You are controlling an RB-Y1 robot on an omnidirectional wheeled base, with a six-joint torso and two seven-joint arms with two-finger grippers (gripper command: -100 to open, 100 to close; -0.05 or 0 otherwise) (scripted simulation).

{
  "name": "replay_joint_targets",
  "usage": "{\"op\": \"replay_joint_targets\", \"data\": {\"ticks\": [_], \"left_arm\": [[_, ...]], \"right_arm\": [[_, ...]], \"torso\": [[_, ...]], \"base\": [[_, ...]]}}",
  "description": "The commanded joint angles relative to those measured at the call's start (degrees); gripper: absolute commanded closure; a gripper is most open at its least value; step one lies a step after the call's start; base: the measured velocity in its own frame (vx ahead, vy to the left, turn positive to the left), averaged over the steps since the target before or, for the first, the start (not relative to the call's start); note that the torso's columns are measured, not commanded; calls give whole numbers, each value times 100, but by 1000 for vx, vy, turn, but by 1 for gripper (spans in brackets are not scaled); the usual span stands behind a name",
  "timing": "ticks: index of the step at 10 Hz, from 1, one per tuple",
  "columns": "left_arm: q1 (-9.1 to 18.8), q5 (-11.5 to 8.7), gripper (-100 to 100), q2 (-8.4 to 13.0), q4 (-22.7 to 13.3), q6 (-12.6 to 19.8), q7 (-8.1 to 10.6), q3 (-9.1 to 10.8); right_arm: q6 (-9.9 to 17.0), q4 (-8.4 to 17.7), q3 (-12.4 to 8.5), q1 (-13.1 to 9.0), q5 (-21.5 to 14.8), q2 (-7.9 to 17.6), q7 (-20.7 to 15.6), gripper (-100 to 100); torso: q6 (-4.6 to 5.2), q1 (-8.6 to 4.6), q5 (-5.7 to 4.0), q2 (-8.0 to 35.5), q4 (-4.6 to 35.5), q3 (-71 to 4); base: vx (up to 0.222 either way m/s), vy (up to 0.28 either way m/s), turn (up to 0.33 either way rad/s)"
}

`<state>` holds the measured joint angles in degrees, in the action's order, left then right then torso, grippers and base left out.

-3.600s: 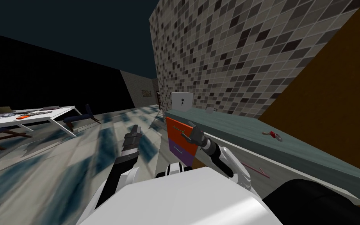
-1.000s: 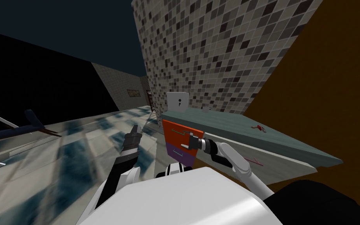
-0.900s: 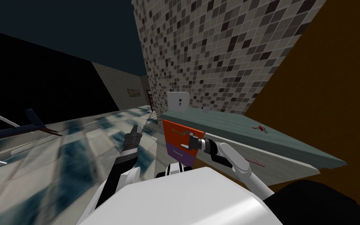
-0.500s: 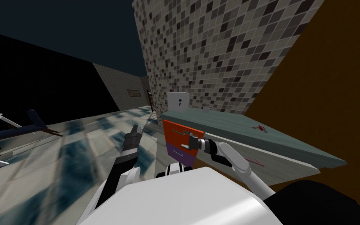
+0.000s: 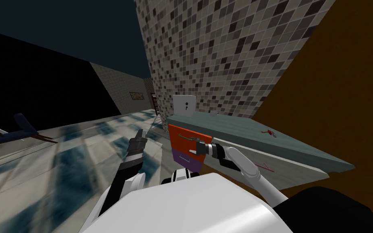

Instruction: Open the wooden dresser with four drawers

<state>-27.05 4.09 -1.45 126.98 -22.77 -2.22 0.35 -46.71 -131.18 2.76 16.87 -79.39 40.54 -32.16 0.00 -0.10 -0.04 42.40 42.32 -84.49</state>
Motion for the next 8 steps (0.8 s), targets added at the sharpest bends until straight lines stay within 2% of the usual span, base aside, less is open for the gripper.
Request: {"op": "replay_joint_targets", "data": {"ticks": [1,5,8], "left_arm": [[-1,0,0,0,0,0,0,0],[0,0,0,0,0,0,0,0],[-1,0,0,-1,0,0,0,0]], "right_arm": [[-69,68,-1,-86,-456,288,-147,-100],[-69,68,-1,-86,-516,288,-147,-100],[-159,137,-2,-193,-1093,665,-332,-100]], "torso": [[2,19,6,-16,-4,-10],[0,-6,-2,0,0,0],[1,24,8,-22,-7,-15]], "base": [[62,76,-202],[9,16,5],[31,37,-109]]}}
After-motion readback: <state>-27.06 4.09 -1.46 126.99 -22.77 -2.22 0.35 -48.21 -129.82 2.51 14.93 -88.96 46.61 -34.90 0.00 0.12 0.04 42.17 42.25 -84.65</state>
